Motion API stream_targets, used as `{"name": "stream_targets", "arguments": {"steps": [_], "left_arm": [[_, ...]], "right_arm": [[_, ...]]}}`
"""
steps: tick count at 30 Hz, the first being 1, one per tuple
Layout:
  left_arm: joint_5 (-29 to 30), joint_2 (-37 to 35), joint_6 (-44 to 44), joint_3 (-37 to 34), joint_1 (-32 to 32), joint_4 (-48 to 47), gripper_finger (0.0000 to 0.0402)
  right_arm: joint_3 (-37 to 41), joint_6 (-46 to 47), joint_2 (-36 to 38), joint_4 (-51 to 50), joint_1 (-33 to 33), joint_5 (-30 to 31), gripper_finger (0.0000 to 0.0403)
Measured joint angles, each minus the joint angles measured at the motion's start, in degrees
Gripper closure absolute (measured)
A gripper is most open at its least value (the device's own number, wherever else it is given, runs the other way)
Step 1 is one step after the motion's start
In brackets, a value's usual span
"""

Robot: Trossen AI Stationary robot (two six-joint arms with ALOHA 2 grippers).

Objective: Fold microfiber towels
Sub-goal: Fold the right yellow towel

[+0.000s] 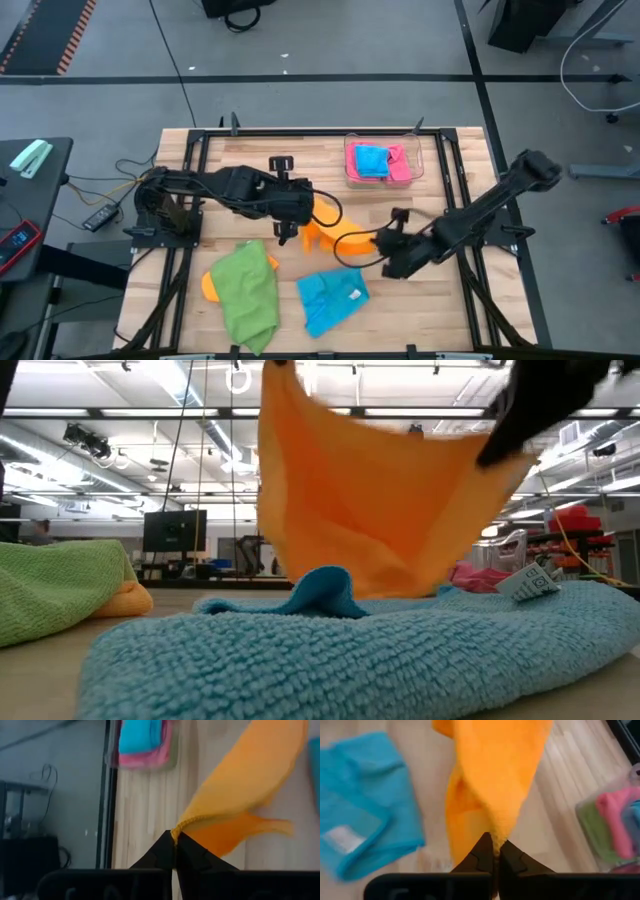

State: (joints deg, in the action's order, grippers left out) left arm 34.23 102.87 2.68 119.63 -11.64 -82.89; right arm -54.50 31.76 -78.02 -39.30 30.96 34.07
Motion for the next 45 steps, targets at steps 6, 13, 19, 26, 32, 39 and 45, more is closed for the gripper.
{"name": "stream_targets", "arguments": {"steps": [6, 13, 19, 26, 32, 39, 45], "left_arm": [[-2.3, -4.9, -5.3, 0.0, -0.1, 11.4, 0.0393], [-4.7, -7.0, -7.8, 0.0, 0.2, 12.7, 0.0381], [-4.7, -6.5, -9.4, 0.0, 3.8, 12.9, 0.0393], [-10.3, -6.7, -5.8, 0.0, 4.6, 12.9, 0.0378], [-24.1, -6.4, 1.1, 0.0, 1.7, 12.9, 0.0393], [-40.3, -6.0, 4.4, 0.0, -3.7, 19.5, 0.0371], [-45.4, -6.0, 2.4, -0.2, -5.1, 20.7, 0.0393]], "right_arm": [[-10.9, -0.2, 7.6, -16.1, -0.4, -2.7, 0.0397], [-22.3, -4.8, 7.0, -31.2, -0.2, -8.1, 0.0397], [-26.2, -8.8, 7.0, -43.5, -3.0, -5.4, 0.0397], [-31.4, -5.1, 7.7, -50.4, -4.6, -5.0, 0.0397], [-31.6, -3.2, 7.3, -42.8, -3.4, -17.0, 0.0397], [-31.7, -1.9, 4.5, -29.1, 1.8, -43.3, 0.0398], [-32.2, -2.7, 5.5, -29.3, 3.8, -42.0, 0.0398]]}}
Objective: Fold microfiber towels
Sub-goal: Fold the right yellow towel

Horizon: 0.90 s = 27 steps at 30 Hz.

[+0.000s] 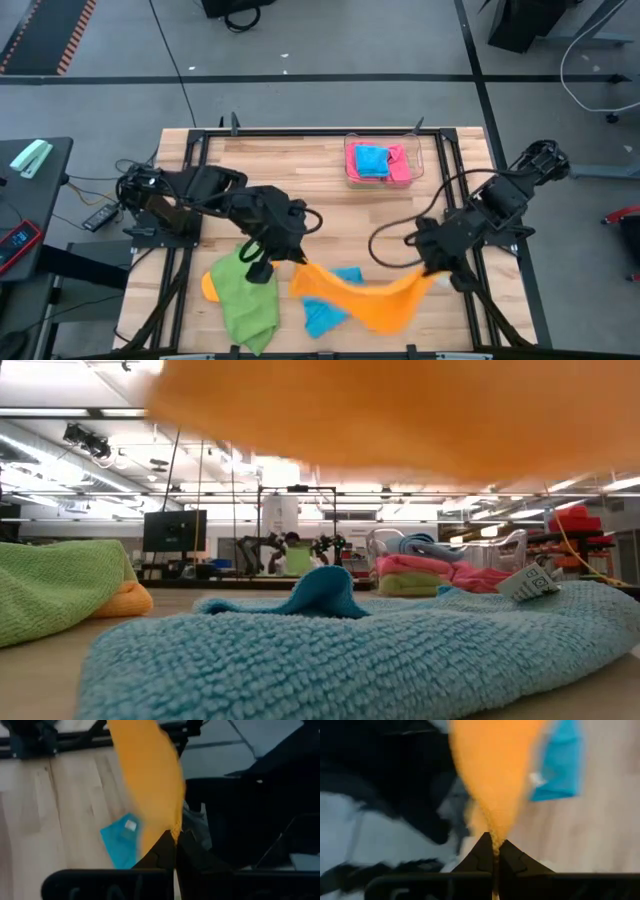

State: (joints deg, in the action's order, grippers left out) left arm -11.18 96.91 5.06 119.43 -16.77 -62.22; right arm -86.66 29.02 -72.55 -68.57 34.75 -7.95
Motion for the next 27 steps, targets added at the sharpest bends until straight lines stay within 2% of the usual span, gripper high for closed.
{"name": "stream_targets", "arguments": {"steps": [3, 8, 15, 21, 27], "left_arm": [[1.2, 0.5, -1.0, -3.7, 0.9, -1.0, 0.0388], [7.9, 0.7, -0.6, -15.6, 5.3, 2.3, 0.0369], [10.0, 0.7, 4.9, -31.5, 12.9, 12.0, 0.0393], [16.9, 0.7, 4.3, -36.9, 17.5, 16.1, 0.0375], [18.2, 0.6, 2.9, -41.0, 22.1, 20.8, 0.0392]], "right_arm": [[1.7, -0.4, -0.2, -2.6, -1.3, 4.9, 0.0398], [9.2, -1.1, -0.7, -1.9, -6.8, 7.9, 0.0398], [23.3, 0.5, -2.0, 0.6, -16.0, 11.5, 0.0398], [31.9, -2.3, -2.9, 6.5, -23.9, 13.3, 0.0397], [35.7, -7.1, -2.9, 11.3, -31.2, 14.6, 0.0388]]}}
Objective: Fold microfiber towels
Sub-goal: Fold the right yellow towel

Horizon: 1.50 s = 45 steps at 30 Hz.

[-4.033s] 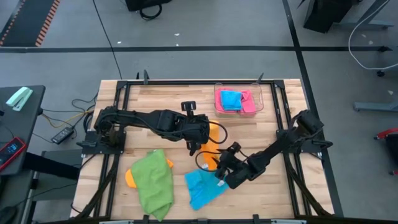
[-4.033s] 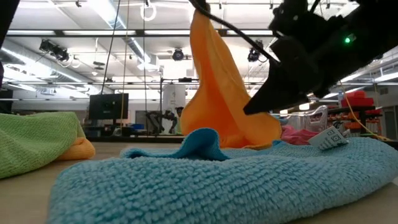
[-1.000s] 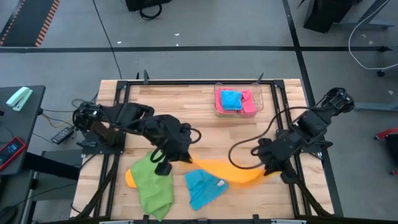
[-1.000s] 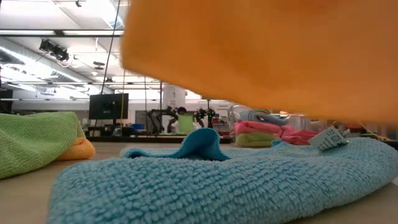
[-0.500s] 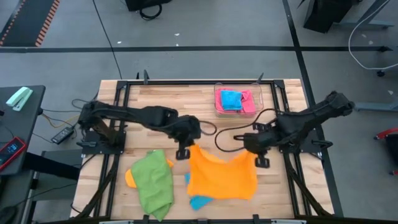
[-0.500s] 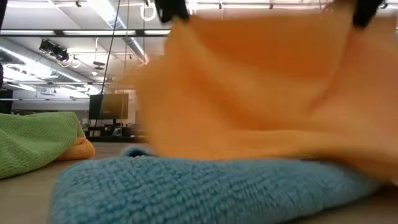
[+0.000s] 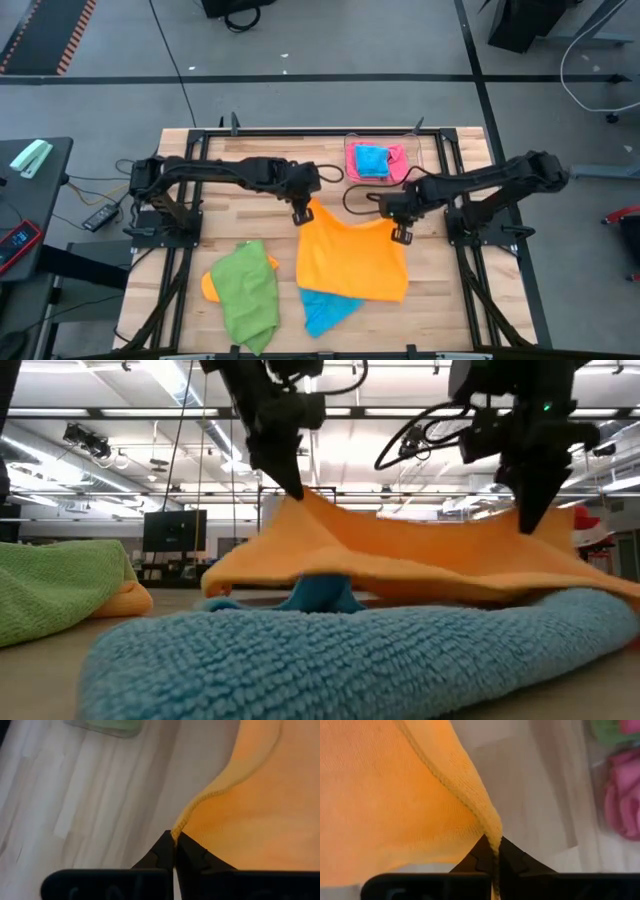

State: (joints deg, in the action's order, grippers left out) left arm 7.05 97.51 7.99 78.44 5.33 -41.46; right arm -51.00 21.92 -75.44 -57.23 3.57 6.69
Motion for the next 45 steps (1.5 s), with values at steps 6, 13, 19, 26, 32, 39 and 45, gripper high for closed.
{"name": "stream_targets", "arguments": {"steps": [6, 13, 19, 26, 32, 39, 45], "left_arm": [[-0.2, 0.0, -0.3, -3.9, 2.8, 3.6, 0.0375], [-0.2, 0.0, -1.4, -6.8, 4.8, 5.5, 0.0376], [-0.3, 0.0, -1.4, -7.0, 6.3, 3.6, 0.0389], [-3.9, 0.0, -2.7, -7.0, 7.1, 5.0, 0.0356], [-3.9, 0.0, -4.4, -7.0, 7.3, 4.9, 0.0356], [-6.8, 0.0, -16.0, -7.0, 7.2, 4.6, 0.0374], [-9.7, 0.0, -20.8, -7.0, 7.2, 4.8, 0.0377]], "right_arm": [[1.3, -7.3, 0.0, 5.1, -5.0, 0.8, 0.0373], [1.1, -10.6, 0.1, 5.2, -9.9, 0.9, 0.0296], [-1.4, -11.3, 2.9, 4.3, -9.0, 0.3, 0.0232], [6.4, -11.8, 5.6, 31.6, 3.3, 0.7, 0.0217], [11.7, -10.6, -0.3, 53.5, 15.0, 13.5, 0.0223], [3.6, -8.6, -15.9, 58.7, 20.5, 18.7, 0.0224], [-5.6, -9.5, -26.3, 57.8, 23.4, 19.6, 0.0224]]}}
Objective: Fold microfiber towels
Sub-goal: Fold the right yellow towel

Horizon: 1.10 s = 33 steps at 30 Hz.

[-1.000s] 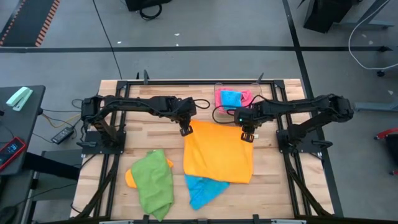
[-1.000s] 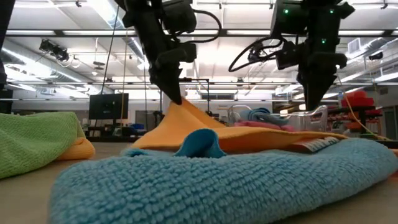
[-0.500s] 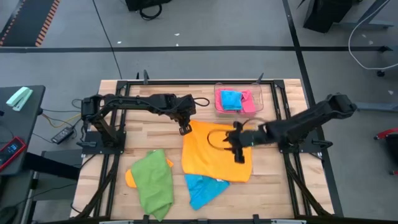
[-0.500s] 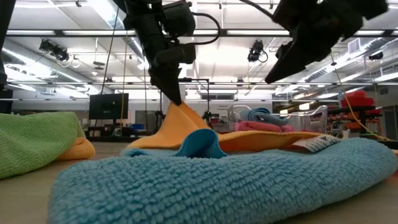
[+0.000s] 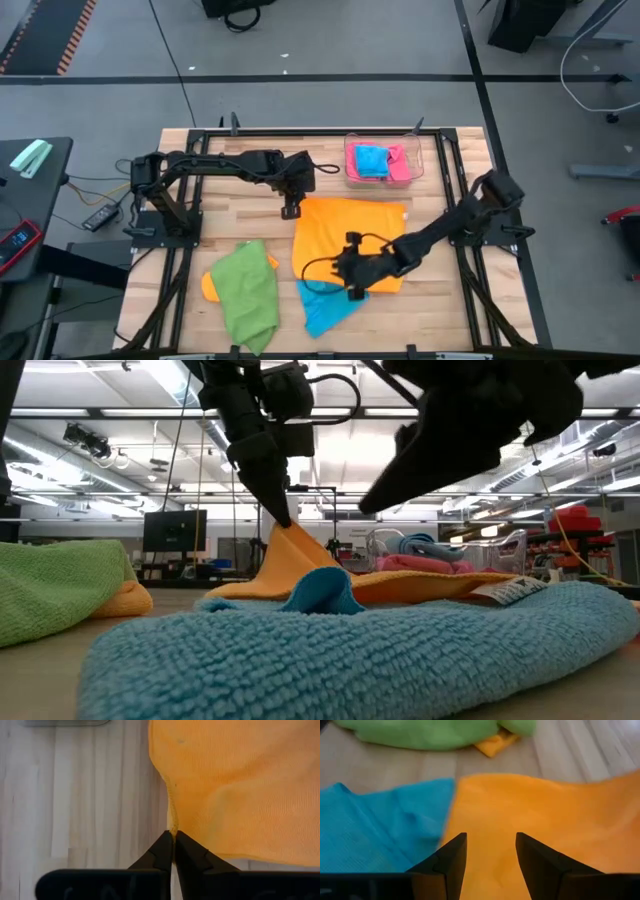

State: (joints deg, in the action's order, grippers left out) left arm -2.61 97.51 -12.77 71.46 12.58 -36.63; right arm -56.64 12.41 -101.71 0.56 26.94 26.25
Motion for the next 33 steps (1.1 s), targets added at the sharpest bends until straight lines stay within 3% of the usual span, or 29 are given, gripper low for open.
{"name": "stream_targets", "arguments": {"steps": [4, 7, 11, 18, 26, 33], "left_arm": [[-0.3, 0.0, 0.3, 0.0, 0.0, 1.0, 0.0358], [-1.3, 0.0, 2.9, 0.0, 0.0, 2.1, 0.0371], [-5.9, 0.0, 8.7, 0.0, -0.2, 11.4, 0.0392], [-8.0, 0.0, 14.4, 0.1, -2.4, 28.6, 0.0367], [-6.5, 5.1, 19.6, 0.1, -3.6, 41.7, 0.0392], [-6.4, 13.7, 24.8, 4.4, -3.0, 42.6, 0.0365]], "right_arm": [[-3.1, 3.5, -1.8, -4.6, 1.4, 2.7, 0.0224], [-4.3, 8.8, -0.3, -13.2, 2.8, 4.9, 0.0225], [-3.1, 13.7, 4.1, -20.2, 6.0, 8.3, 0.0225], [2.2, 24.1, 13.5, -30.2, 11.3, 10.6, 0.0225], [7.1, 29.5, 23.1, -31.3, 15.0, 13.8, 0.0225], [7.2, 29.4, 26.1, -32.8, 17.1, 17.6, 0.0225]]}}
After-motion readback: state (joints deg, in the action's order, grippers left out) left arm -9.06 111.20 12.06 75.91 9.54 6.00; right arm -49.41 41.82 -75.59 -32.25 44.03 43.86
